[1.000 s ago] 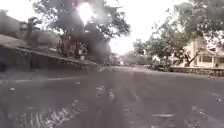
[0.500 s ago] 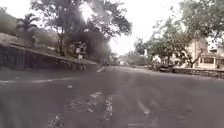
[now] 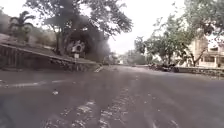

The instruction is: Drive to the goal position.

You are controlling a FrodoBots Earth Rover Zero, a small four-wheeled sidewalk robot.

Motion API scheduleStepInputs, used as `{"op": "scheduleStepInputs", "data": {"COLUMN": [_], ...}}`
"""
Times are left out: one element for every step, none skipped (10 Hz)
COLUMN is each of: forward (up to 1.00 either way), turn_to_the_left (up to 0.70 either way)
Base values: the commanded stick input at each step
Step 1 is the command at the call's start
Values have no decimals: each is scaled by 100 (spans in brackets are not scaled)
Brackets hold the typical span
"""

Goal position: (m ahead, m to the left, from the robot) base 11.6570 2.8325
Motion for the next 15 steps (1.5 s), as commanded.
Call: {"op": "scheduleStepInputs", "data": {"forward": [100,100,100,100,100,100,100,100,100,100,100,100,100,100,100], "turn_to_the_left": [0,0,0,0,0,0,0,0,0,0,0,0,0,0,0]}}
